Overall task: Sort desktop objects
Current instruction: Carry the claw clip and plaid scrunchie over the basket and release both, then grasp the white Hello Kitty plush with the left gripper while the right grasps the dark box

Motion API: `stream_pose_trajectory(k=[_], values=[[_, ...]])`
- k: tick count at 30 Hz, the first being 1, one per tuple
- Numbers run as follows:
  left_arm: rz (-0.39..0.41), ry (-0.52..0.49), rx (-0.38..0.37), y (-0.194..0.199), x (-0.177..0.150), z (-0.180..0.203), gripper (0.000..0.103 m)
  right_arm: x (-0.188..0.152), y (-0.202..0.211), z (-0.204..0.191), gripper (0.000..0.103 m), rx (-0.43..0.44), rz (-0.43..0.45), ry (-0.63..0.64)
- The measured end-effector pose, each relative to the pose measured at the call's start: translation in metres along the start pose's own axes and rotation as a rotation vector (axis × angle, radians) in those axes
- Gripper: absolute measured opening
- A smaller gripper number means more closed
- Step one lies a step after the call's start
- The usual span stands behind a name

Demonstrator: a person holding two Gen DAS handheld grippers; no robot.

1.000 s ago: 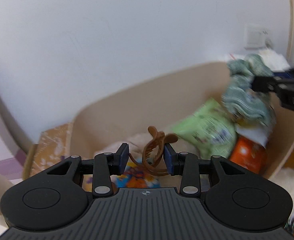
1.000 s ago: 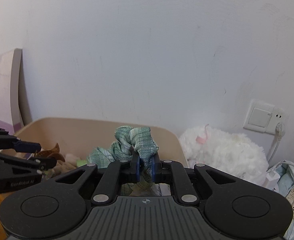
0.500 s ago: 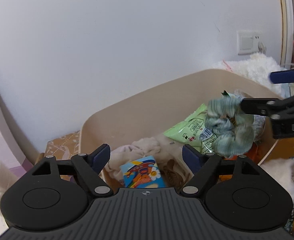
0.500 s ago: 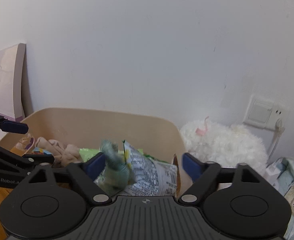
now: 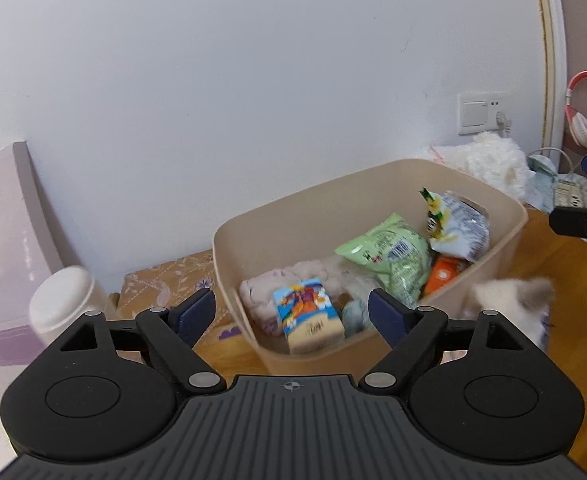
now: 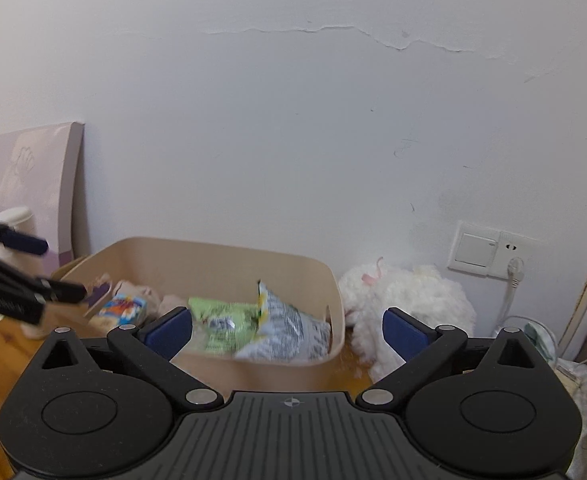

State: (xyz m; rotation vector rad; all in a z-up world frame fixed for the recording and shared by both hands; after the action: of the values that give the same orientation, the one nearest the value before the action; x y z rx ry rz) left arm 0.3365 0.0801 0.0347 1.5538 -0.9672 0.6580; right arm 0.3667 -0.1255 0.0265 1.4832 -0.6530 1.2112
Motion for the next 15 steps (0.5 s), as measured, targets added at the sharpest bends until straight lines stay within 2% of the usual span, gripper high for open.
stream_pose_trajectory(k=[8,15], values=[[-0.104,0.057,-0.056,0.029,-0.034,0.006,0.087,-0.044,0.029,0.001,0.103,0.003,-0.084,0.031],[-0.150,0.102,-0.082,0.031,-0.066,0.021,0.087,-0.077,0.028,-0.001,0.103,0.046,-0.162,-0.108]])
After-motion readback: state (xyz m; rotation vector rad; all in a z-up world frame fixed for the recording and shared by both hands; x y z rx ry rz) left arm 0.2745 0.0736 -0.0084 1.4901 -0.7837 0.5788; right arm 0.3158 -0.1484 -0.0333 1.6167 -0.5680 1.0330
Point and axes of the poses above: each gripper's, at about its wrist camera, not at the fingertips, and y roughly against the way its jaws point, z to its right, x to its top, the point moved 1 cm from there along -y, roughly the way its jaws point, and after that the axes turned 3 degrees about x, right-handed, at the moved point
